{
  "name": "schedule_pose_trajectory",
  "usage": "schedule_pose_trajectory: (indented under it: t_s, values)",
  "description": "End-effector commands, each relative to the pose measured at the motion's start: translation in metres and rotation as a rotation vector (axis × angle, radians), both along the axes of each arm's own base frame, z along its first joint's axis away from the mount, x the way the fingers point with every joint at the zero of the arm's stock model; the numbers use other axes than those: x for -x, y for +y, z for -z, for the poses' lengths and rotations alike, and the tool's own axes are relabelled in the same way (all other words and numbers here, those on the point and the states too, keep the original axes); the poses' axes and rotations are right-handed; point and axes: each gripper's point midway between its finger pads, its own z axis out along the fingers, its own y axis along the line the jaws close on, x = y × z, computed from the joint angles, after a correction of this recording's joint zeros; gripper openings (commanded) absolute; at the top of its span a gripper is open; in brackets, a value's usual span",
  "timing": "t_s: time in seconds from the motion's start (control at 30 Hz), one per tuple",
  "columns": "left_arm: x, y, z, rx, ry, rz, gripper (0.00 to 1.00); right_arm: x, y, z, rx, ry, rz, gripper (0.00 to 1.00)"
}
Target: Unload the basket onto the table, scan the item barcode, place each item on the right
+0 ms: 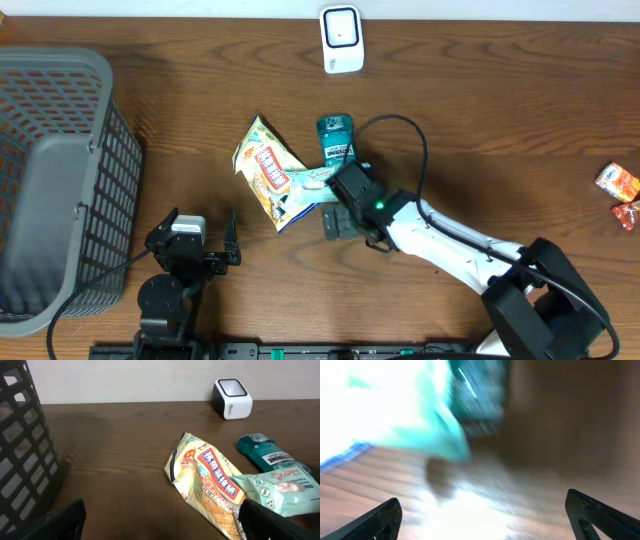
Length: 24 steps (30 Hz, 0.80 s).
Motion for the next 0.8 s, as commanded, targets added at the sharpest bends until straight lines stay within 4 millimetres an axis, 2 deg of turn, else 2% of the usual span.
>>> schedule_pose_trajectory:
  t_s: [0.0, 0.13, 0.23, 0.33, 0.4, 0.47, 0.53, 0.6, 0.63, 0.73, 0.77]
  values:
    - [0.002, -0.001, 0.013, 0.004, 0.04, 0.004, 0.98, -0.021, 0.014, -0.017, -0.036, -0.067, 0.006, 0.99]
    - [0.002, -0.001, 0.013, 0.004, 0.04, 0.004, 0.98, -0.042, 0.023, -0.023, -0.074, -0.108, 0.027, 0.99]
    - [0.002, -0.001, 0.013, 0.004, 0.04, 0.004, 0.98, -0.052, 0.025, -0.015, -0.084, -0.098, 0.039, 0.99]
    - [0.002, -0.001, 0.013, 0.004, 0.04, 0.004, 0.98, -0.053, 0.035, -0.005, -0.106, -0.057, 0.001, 0.99]
    - [0.002, -0.001, 0.013, 0.004, 0.04, 0.004, 0.98, -0.054, 0.046, -0.003, -0.133, -0.037, -0.04, 0.96]
    - [0.002, -0.001, 0.013, 0.004, 0.04, 0.004, 0.98, -0.057, 0.053, -0.002, -0.15, -0.037, -0.054, 0.89]
    - [0.002, -0.001, 0.013, 0.004, 0.04, 0.004, 0.98, -0.061, 0.056, -0.002, -0.158, -0.047, -0.053, 0.66]
    - [0.002, -0.001, 0.013, 0.004, 0.04, 0.004, 0.98, -0.063, 0.058, -0.003, -0.167, -0.056, -0.055, 0.35]
    - [0.002, -0.001, 0.013, 0.004, 0.04, 0.004, 0.98, -0.063, 0.059, -0.004, -0.169, -0.057, -0.055, 0.22]
    - [0.002, -0.001, 0.013, 0.004, 0.04, 0.004, 0.98, -0.063, 0.059, -0.005, -0.172, -0.059, -0.056, 0.02]
    - [0.002, -0.001, 0.013, 0.004, 0.04, 0.004, 0.98, -0.063, 0.059, -0.004, -0.17, -0.056, -0.056, 0.01]
